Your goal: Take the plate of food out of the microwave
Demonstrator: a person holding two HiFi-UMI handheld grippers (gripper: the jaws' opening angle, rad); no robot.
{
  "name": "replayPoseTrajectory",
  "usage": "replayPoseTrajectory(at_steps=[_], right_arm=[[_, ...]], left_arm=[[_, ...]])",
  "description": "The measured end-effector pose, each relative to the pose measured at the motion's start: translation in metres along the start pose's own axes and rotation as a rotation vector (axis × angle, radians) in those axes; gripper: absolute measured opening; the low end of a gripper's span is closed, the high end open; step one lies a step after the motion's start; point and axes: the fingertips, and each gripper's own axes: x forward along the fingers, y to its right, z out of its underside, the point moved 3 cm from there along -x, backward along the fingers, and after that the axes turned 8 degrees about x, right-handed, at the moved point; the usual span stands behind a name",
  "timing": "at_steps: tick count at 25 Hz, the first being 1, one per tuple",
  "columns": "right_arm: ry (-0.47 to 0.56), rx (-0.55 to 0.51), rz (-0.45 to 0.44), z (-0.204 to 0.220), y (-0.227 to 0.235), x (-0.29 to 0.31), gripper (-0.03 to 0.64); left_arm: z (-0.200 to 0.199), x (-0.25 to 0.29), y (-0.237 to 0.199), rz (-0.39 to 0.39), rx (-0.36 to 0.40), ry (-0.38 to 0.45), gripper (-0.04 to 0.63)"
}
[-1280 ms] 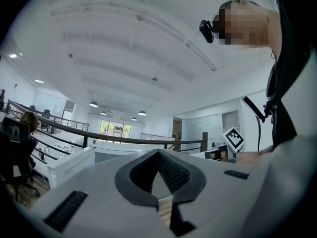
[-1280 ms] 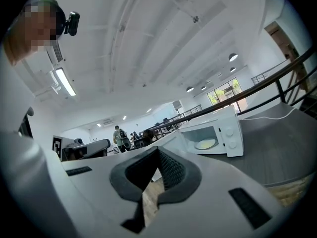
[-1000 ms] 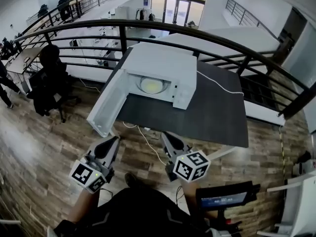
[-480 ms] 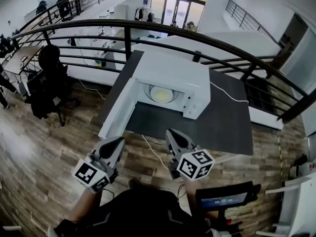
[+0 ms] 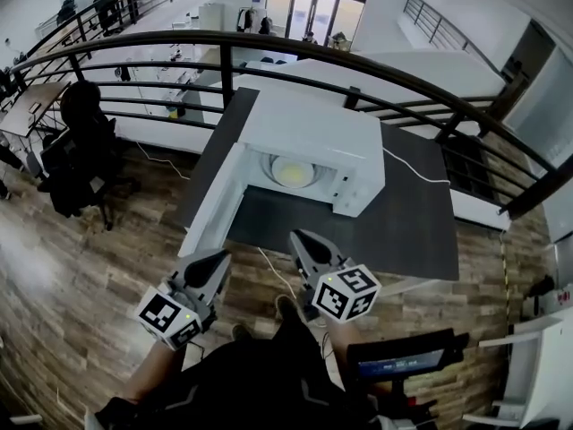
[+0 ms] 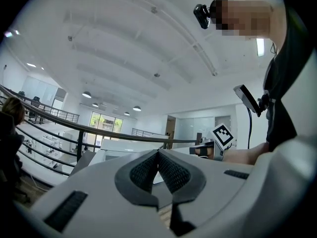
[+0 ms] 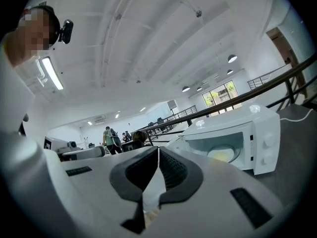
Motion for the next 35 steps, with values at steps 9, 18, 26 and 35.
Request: replayPoseTrajectory(at_steps=[9, 18, 26, 35], right_arm=[[0.004, 0.080, -0.016, -0.036, 0.057, 0.039, -0.009], [0.008, 0.159, -0.026, -0.053, 0.111, 0.089, 0.023], [-0.044, 0.240, 0.032, -0.032, 0.158, 0.099, 0.037], [-0.035, 0.413, 0.075, -0.006, 0.179, 0.100, 0.076]], left_arm=[[-0.012, 0.054, -0.019, -0.035, 0.025, -0.003, 0.005], [-0.010, 0.094, -0.050, -0.089, 0.032, -0.006, 0.005], [-0.014, 0.108, -0.053, -0.121, 0.041, -0.001, 0.005], [-0.011, 0.101, -0.063, -0.159, 0.002, 0.002, 0.005]])
